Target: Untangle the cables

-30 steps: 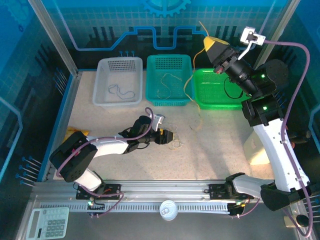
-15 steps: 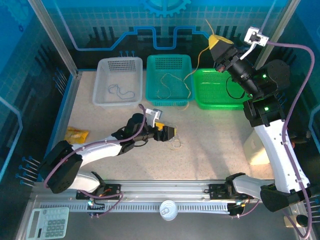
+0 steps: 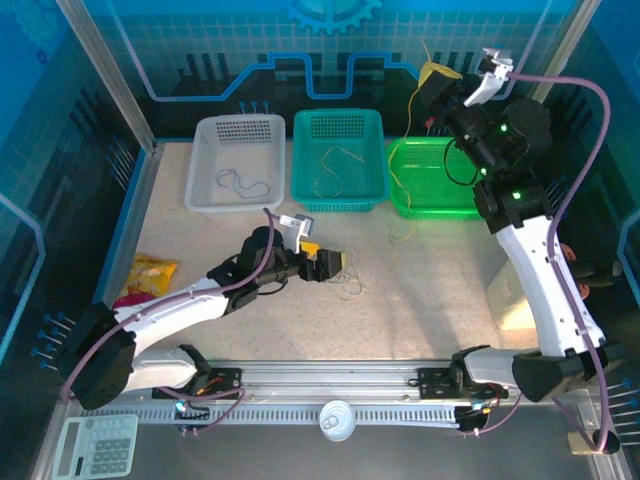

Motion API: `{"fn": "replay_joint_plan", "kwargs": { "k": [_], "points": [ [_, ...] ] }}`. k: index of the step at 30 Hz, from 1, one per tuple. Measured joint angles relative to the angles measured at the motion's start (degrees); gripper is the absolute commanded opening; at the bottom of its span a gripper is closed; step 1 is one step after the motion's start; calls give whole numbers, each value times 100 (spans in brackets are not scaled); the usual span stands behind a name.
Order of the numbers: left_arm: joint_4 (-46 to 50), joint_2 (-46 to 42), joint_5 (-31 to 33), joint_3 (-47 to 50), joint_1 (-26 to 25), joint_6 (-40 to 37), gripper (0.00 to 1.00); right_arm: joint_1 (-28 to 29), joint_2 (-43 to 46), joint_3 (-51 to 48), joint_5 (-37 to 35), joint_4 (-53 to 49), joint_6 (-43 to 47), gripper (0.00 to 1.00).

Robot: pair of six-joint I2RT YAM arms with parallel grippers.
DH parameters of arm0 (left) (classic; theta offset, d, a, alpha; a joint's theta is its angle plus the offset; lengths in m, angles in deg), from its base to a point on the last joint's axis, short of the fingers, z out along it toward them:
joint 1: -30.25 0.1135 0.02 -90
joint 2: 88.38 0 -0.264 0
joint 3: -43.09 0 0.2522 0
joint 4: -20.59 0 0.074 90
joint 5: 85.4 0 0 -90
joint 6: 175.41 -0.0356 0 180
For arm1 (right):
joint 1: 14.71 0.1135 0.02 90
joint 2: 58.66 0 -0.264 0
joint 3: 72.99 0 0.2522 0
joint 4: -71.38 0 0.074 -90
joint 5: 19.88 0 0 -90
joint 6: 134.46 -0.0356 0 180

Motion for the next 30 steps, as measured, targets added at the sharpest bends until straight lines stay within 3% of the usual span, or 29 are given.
{"fn": "replay_joint_plan", "kwargs": {
  "k": [14, 18, 22, 30],
  "points": [
    [455, -415, 337, 0, 0, -7, 99, -396, -1541, 2033, -1158, -479, 1255, 0],
    [522, -509, 378, 0, 0, -20, 99, -612, -1753, 2081, -1480, -511, 1414, 0],
    [551, -612, 380, 0, 0, -20, 99, -798, -1766, 1567, -1786, -474, 1469, 0],
    [555, -664, 378, 0, 0, -17, 99, -848, -1744, -636, -1794, -734, 1189, 0]
  ]
}}
